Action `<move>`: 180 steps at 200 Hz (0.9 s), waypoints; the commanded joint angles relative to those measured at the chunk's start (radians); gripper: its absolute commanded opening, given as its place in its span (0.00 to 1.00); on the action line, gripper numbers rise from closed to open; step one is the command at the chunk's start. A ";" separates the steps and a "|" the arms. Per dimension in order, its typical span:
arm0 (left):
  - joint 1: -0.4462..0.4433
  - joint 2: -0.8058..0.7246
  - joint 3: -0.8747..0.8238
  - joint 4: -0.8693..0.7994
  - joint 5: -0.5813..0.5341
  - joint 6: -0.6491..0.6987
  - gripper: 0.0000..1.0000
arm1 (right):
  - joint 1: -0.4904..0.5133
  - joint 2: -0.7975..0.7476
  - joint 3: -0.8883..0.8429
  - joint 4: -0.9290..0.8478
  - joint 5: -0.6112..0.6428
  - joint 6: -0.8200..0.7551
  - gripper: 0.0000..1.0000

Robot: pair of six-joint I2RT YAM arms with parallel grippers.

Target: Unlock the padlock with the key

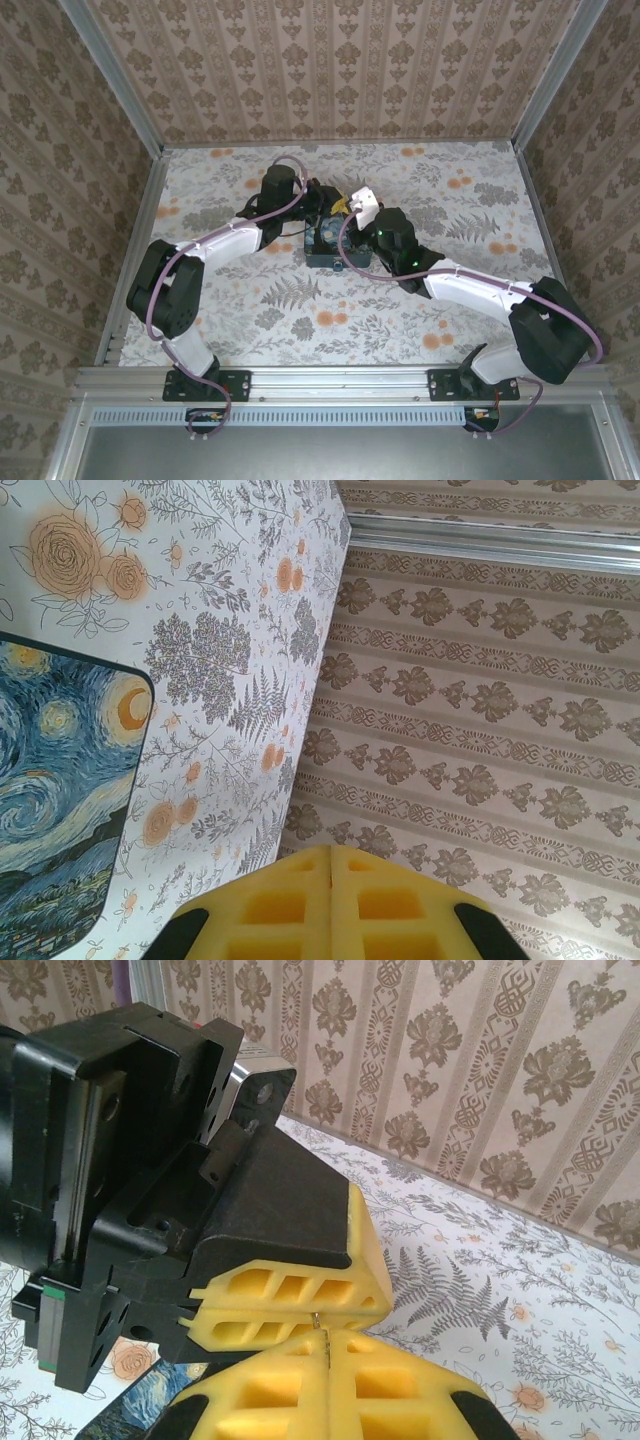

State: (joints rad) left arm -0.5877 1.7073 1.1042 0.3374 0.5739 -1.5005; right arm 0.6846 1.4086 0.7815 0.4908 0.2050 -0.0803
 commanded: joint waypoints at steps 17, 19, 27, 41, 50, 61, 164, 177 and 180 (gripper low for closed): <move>-0.020 0.011 0.000 0.032 0.038 -0.001 0.00 | 0.010 0.023 0.032 0.007 0.003 -0.016 0.00; -0.019 0.011 0.001 0.031 0.038 -0.001 0.00 | 0.010 0.022 0.032 0.005 0.004 -0.016 0.00; -0.020 0.013 0.000 0.035 0.038 0.001 0.00 | 0.010 0.021 0.033 0.002 0.003 -0.014 0.00; -0.019 0.017 0.000 0.044 0.038 0.009 0.00 | 0.010 0.013 0.039 -0.009 0.000 -0.001 0.12; -0.018 0.020 -0.002 0.051 0.037 0.018 0.00 | 0.009 0.002 0.049 -0.037 -0.002 0.016 0.25; -0.014 0.025 -0.002 0.055 0.037 0.039 0.00 | 0.002 -0.011 0.063 -0.086 -0.015 0.053 0.42; 0.035 0.030 0.090 -0.047 0.136 0.539 0.00 | -0.273 -0.238 -0.033 -0.157 -0.449 0.714 0.61; 0.035 0.009 0.084 -0.037 0.135 0.616 0.00 | -0.298 -0.199 -0.048 -0.067 -0.515 0.809 0.62; 0.035 0.004 0.081 -0.037 0.134 0.632 0.00 | -0.304 -0.188 -0.050 -0.045 -0.530 0.830 0.62</move>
State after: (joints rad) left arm -0.5545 1.7477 1.1534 0.3252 0.6746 -1.0943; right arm 0.4141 1.1576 0.7696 0.3199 -0.1444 0.5041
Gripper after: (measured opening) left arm 0.042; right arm 0.615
